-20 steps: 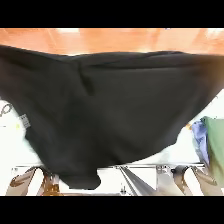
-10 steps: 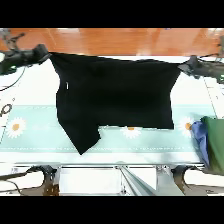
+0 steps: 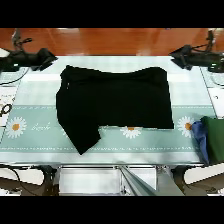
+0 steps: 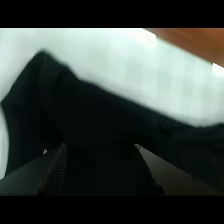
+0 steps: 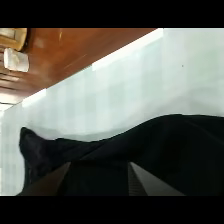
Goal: Fold the shirts.
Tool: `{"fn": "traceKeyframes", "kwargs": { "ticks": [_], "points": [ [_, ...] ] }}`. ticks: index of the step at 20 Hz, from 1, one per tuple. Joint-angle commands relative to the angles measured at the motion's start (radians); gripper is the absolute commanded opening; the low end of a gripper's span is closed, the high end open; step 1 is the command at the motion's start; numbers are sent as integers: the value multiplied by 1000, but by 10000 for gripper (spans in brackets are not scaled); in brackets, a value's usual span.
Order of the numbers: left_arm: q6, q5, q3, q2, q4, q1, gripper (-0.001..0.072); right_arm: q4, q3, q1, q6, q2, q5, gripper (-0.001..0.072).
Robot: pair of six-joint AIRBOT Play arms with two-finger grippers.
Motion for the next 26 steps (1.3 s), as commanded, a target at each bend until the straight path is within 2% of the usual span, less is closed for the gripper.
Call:
{"fn": "traceKeyframes", "kwargs": {
  "ticks": [1, 2, 4, 7, 9, 11, 14, 18, 21, 24, 25, 26],
  "points": [
    [-54, -398, -15, 65, 16, 163, 507, -82, 32, -130, -5, 88, 280, 414],
    [-50, -399, -89, 128, 39, 191, 507, -147, -5, -159, -24, 140, 328, 415],
    [3, -347, -311, 292, 93, 230, 507, -224, -180, -209, -68, 272, 322, 415],
    [11, -240, -705, 509, 106, 301, 506, -178, -581, -277, -111, 482, 179, 415],
    [18, -265, -893, 562, 16, 352, 506, -132, -800, -311, -172, 592, 141, 415],
    [55, -272, -1007, 562, 13, 391, 506, -90, -937, -315, -182, 672, 65, 415],
    [76, -210, -1061, 541, 6, 402, 506, -92, -981, -314, -181, 702, 77, 414],
    [188, -178, -1061, 435, -134, 374, 505, -73, -981, -314, -180, 702, 80, 414],
    [204, -117, -1061, 343, -162, 319, 505, -74, -981, -314, -180, 702, 87, 414],
    [263, -50, -1056, 298, -206, 246, 504, -74, -981, -314, -177, 702, 87, 414],
    [262, -24, -1048, 294, -214, 223, 491, -74, -981, -314, -176, 702, 88, 414],
    [261, -5, -1036, 295, -215, 202, 414, -75, -981, -314, -175, 702, 88, 414]
  ]
}}
